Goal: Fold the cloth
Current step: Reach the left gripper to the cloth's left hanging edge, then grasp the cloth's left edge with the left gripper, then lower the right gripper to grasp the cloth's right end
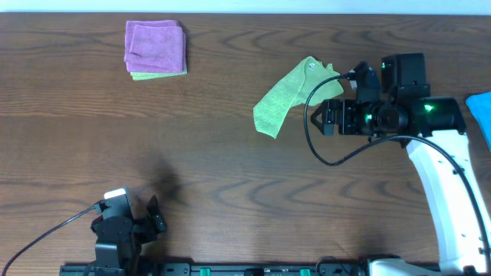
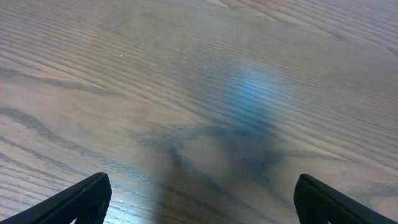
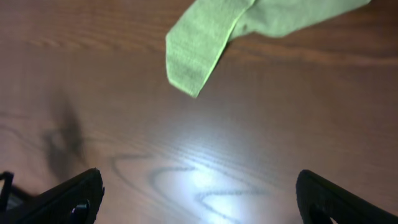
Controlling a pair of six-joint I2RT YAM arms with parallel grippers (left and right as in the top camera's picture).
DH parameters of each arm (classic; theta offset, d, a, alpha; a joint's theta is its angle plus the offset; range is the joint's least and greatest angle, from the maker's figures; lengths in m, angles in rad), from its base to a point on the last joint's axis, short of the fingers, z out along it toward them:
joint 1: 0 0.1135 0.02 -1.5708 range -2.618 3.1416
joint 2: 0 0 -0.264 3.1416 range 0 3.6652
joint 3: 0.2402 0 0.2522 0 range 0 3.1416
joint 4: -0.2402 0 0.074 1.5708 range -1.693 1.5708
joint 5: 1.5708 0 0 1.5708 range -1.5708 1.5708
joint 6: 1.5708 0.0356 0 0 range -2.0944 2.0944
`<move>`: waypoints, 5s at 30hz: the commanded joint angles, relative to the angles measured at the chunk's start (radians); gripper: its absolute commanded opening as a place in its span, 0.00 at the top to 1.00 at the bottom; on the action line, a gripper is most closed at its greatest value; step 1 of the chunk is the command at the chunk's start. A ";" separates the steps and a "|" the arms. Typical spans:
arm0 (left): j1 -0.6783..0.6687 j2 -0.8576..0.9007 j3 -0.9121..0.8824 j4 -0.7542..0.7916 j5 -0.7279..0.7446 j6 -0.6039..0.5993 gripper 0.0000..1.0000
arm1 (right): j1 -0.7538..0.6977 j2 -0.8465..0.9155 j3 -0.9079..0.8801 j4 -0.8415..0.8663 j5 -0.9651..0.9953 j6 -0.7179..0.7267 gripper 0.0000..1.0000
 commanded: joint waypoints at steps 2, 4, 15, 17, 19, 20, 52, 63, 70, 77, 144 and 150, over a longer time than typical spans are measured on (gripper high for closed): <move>0.004 -0.006 -0.014 0.075 0.037 -0.043 0.05 | 0.012 -0.005 0.008 -0.043 -0.031 -0.021 0.01; 0.004 -0.006 -0.012 0.130 0.148 -0.142 0.05 | 0.012 -0.005 0.008 -0.056 -0.031 -0.021 0.01; 0.004 -0.006 -0.012 0.141 0.617 -0.235 0.05 | 0.012 -0.005 0.008 -0.025 -0.036 0.063 0.01; 0.004 -0.006 -0.012 0.202 0.618 -0.365 0.05 | 0.012 -0.005 0.008 -0.021 -0.079 0.069 0.01; 0.003 -0.006 -0.013 0.286 0.626 -0.449 0.05 | 0.012 -0.005 0.008 -0.010 -0.125 0.069 0.01; 0.003 -0.006 -0.013 0.317 0.639 -0.451 0.05 | 0.011 -0.005 0.008 -0.003 -0.125 0.069 0.01; -0.360 1.499 0.459 0.850 0.794 -0.989 0.10 | -0.311 0.091 0.008 0.468 0.184 0.040 0.01; -0.398 1.699 0.461 1.168 0.626 -1.189 0.14 | -0.341 0.203 0.008 0.644 0.047 -0.005 0.01; -0.423 1.738 0.494 1.177 0.524 -1.210 0.19 | -0.342 0.218 0.008 0.694 0.048 -0.003 0.01; -0.452 1.788 0.568 1.173 0.435 -1.199 0.21 | -0.342 0.223 0.008 0.710 0.048 -0.004 0.01; -0.357 1.946 0.776 1.099 0.743 -1.175 0.94 | -0.277 0.454 0.008 0.892 -0.203 0.201 0.01; -0.344 1.930 0.776 1.072 0.850 -1.170 0.94 | -0.271 0.672 0.058 1.089 -0.529 0.390 0.01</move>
